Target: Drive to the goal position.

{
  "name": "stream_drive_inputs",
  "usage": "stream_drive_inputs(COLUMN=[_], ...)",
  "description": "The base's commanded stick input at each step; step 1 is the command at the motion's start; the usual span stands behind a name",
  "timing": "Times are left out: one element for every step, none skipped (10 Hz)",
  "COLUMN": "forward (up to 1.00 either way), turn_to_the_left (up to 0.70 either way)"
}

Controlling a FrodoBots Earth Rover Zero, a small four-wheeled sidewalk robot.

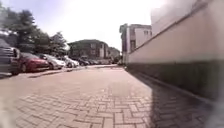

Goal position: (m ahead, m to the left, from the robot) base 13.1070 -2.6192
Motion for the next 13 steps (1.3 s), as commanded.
stream_drive_inputs(forward=[0.70,0.70,0.70,0.70,0.70,0.70,0.70,0.70,0.70,0.70,0.70,0.70,0.70], turn_to_the_left=[-0.35,0.00,0.00,0.00,0.00,0.00,0.00,0.00,0.00,0.00,0.00,0.00,0.00])
